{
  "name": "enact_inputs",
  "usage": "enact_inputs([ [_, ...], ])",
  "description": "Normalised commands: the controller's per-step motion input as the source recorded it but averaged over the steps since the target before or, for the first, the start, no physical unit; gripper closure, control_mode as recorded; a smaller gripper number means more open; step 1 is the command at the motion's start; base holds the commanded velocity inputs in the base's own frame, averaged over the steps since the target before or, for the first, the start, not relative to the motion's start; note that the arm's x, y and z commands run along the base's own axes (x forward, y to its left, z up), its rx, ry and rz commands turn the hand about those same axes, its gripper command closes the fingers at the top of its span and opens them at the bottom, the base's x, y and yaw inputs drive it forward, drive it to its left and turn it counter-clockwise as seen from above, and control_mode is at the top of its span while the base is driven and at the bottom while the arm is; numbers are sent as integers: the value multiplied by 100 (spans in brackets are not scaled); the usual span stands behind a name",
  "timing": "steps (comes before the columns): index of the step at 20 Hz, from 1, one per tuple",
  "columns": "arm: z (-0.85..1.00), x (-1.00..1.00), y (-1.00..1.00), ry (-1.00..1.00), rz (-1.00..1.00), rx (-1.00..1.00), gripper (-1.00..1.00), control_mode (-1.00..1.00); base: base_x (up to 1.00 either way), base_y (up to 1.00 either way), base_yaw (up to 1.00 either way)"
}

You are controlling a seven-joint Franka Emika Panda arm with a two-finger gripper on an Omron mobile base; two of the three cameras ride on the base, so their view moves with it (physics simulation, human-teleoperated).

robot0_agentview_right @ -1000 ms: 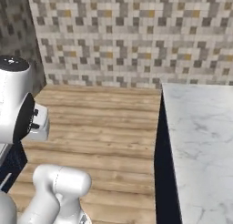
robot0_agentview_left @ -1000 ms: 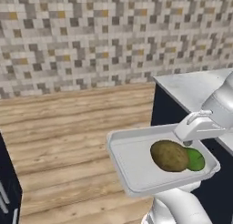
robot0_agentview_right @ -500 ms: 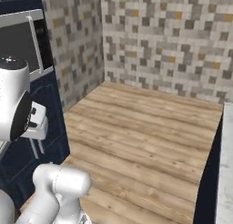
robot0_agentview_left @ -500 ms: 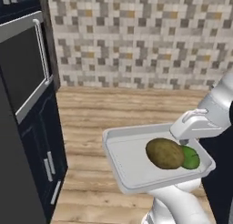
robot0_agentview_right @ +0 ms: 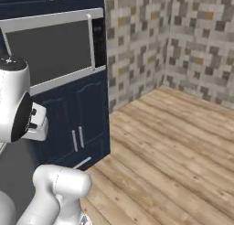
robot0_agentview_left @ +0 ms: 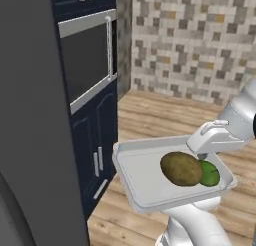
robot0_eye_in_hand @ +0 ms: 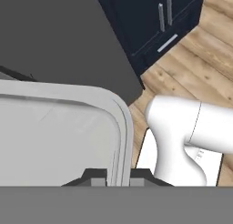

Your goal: Take the avocado and potato out of the freezer and place them in the tupperware container on the counter. Then put the tupperware containing the vegetables back in the freezer.

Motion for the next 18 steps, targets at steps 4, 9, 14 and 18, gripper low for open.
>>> enact_inputs([
  [4, 0, 0, 0, 0, 0, 0, 100, 100, 0, 8, 57],
  [9, 0, 0, 0, 0, 0, 0, 100, 100, 0, 0, 55],
  [14, 0, 0, 0, 0, 0, 0, 100, 100, 0, 1, 56],
  [18, 0, 0, 0, 0, 0, 0, 100, 100, 7, 4, 57],
])
